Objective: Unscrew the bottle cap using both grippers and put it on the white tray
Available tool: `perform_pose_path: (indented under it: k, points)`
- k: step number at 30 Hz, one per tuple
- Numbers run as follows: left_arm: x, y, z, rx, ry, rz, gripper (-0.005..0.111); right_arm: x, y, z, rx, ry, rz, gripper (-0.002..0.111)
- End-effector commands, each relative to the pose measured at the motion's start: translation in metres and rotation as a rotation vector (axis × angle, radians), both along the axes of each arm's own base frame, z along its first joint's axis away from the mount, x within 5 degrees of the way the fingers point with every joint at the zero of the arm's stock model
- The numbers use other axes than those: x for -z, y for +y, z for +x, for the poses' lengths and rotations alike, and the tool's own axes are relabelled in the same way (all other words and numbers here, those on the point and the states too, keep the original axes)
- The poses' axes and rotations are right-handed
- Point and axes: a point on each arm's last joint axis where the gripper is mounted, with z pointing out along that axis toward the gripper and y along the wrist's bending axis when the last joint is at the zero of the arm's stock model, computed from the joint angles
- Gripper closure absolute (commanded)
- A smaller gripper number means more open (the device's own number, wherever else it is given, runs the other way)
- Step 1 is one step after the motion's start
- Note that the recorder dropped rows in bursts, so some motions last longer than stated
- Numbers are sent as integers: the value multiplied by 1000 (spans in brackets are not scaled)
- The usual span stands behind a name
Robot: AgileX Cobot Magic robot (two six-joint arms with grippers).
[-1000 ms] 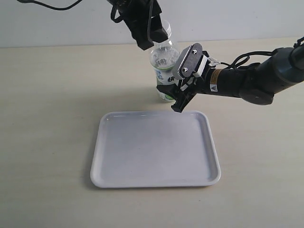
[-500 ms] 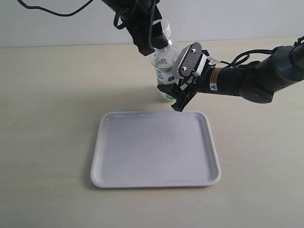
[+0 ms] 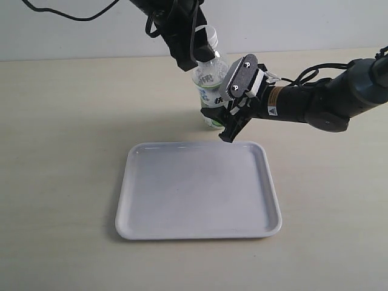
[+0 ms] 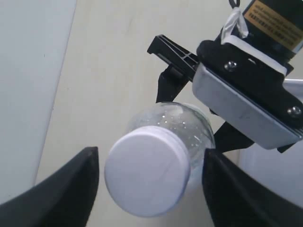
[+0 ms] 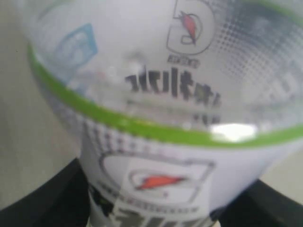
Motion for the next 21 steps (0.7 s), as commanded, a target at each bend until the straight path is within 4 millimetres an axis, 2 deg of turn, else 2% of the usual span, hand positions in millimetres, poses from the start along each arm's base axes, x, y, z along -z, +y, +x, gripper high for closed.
perform_pose_path:
  k: [1, 6, 13, 14, 19, 21]
  points:
    - [-3, -1, -1, -4, 1, -7, 45, 29, -13, -9, 25, 128, -181, 108]
    - [-11, 1, -4, -4, -14, -18, 45, 29, -13, -9, 25, 128, -181, 108]
    - [-10, 2, -4, -2, -9, -13, 46, 29, -13, -9, 25, 128, -181, 108]
    - [-11, 1, -4, -2, -7, -15, 49, 29, -13, -9, 25, 128, -181, 108]
    - [-10, 1, -4, 0, -7, -13, 98, 29, -13, -9, 25, 128, -181, 108]
    - [-10, 2, -4, 0, -8, -11, 105, 29, -13, -9, 25, 128, -181, 108]
